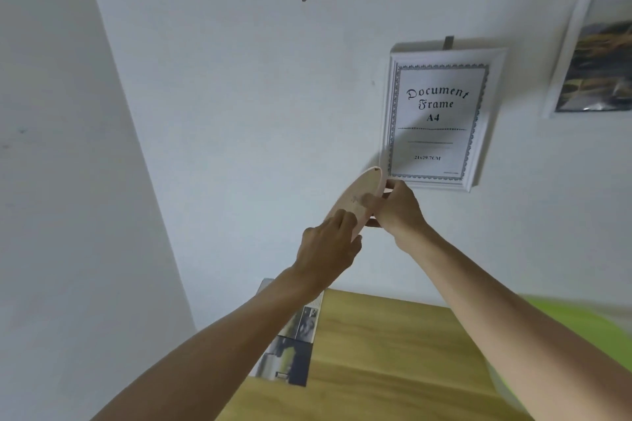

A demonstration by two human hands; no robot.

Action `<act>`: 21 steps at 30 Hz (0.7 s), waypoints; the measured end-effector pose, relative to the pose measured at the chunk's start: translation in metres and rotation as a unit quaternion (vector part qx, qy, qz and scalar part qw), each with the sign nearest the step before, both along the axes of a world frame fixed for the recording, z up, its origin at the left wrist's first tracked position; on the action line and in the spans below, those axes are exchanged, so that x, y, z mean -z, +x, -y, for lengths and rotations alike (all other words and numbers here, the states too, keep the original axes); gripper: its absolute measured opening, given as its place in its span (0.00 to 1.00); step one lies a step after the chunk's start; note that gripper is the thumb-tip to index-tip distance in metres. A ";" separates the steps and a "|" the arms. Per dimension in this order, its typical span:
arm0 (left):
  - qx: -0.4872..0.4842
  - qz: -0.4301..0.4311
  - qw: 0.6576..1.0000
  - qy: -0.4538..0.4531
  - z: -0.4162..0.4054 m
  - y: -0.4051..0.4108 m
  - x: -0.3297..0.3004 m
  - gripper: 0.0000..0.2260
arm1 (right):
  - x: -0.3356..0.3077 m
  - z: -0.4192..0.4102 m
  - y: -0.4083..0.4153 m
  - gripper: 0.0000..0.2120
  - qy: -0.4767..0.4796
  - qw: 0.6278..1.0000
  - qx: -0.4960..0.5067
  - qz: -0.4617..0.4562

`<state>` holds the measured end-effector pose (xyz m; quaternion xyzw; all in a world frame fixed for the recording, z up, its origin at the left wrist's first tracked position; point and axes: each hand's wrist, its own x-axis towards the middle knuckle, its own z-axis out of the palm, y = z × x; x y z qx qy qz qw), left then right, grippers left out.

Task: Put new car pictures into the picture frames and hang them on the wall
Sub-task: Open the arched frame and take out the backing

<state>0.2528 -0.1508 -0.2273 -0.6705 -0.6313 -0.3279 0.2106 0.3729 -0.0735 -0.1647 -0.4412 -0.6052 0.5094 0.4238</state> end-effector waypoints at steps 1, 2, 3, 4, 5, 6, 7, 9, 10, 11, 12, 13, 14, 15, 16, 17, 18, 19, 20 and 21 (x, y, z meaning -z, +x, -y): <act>0.007 -0.016 1.000 0.001 0.000 0.002 0.002 0.13 | 0.000 0.000 0.002 0.21 -0.003 1.000 0.012 0.003; 0.018 -0.020 1.000 -0.006 -0.001 0.002 0.003 0.14 | 0.001 0.000 0.003 0.21 -0.004 1.000 0.021 0.006; 0.027 -0.015 0.999 -0.019 0.000 0.002 0.003 0.16 | 0.001 -0.001 0.005 0.21 -0.010 1.000 0.023 0.006; 0.032 -0.007 0.999 -0.035 0.001 0.001 0.002 0.18 | 0.001 -0.002 0.008 0.21 -0.018 1.000 0.020 0.004; 0.029 0.000 0.998 -0.051 0.003 -0.001 0.002 0.20 | 0.000 -0.002 0.012 0.21 -0.026 1.000 0.014 0.003; 0.023 0.007 0.998 -0.064 0.003 -0.004 0.001 0.22 | 0.000 -0.004 0.016 0.22 -0.031 0.999 0.006 0.003; 0.019 0.016 0.996 -0.081 0.003 -0.008 0.000 0.24 | -0.001 -0.005 0.020 0.22 -0.036 0.999 -0.004 0.002; 0.042 0.053 0.992 -0.107 0.000 -0.019 -0.002 0.28 | 0.000 -0.009 0.028 0.23 -0.046 0.999 -0.023 -0.006; 0.059 0.081 0.989 -0.109 -0.003 -0.026 -0.002 0.28 | 0.000 -0.011 0.032 0.23 -0.049 0.998 -0.031 -0.009; 0.067 0.112 0.986 -0.107 -0.006 -0.034 -0.002 0.28 | 0.000 -0.012 0.036 0.23 -0.050 0.998 -0.041 -0.009; 0.059 0.139 0.983 -0.102 -0.009 -0.042 0.000 0.29 | 0.000 -0.012 0.040 0.23 -0.049 0.997 -0.051 -0.006; 0.039 0.157 0.982 -0.100 -0.011 -0.049 0.000 0.30 | 0.000 -0.012 0.044 0.23 -0.046 0.997 -0.062 -0.001; 0.013 0.176 0.978 -0.108 -0.013 -0.057 0.002 0.32 | 0.000 -0.013 0.047 0.23 -0.045 0.996 -0.072 0.004; -0.010 0.206 0.970 -0.130 -0.013 -0.065 0.002 0.33 | 0.001 -0.014 0.051 0.24 -0.044 0.996 -0.081 0.009; -0.022 0.244 0.956 -0.158 -0.011 -0.071 0.001 0.34 | 0.003 -0.015 0.054 0.24 -0.044 0.995 -0.089 0.014; -0.023 0.283 0.941 -0.184 -0.009 -0.077 0.002 0.34 | 0.005 -0.016 0.056 0.25 -0.043 0.994 -0.097 0.018; -0.013 0.321 0.926 -0.199 -0.006 -0.083 0.003 0.31 | 0.007 -0.017 0.059 0.25 -0.043 0.993 -0.104 0.020; 0.005 0.360 0.910 -0.207 -0.002 -0.087 0.004 0.28 | 0.010 -0.018 0.061 0.25 -0.042 0.993 -0.109 0.020; 0.027 0.401 0.892 -0.207 0.002 -0.089 0.005 0.24 | 0.013 -0.018 0.064 0.25 -0.042 0.993 -0.112 0.019; 0.049 0.439 0.874 -0.202 0.005 -0.090 0.007 0.20 | 0.016 -0.018 0.066 0.25 -0.041 0.993 -0.113 0.020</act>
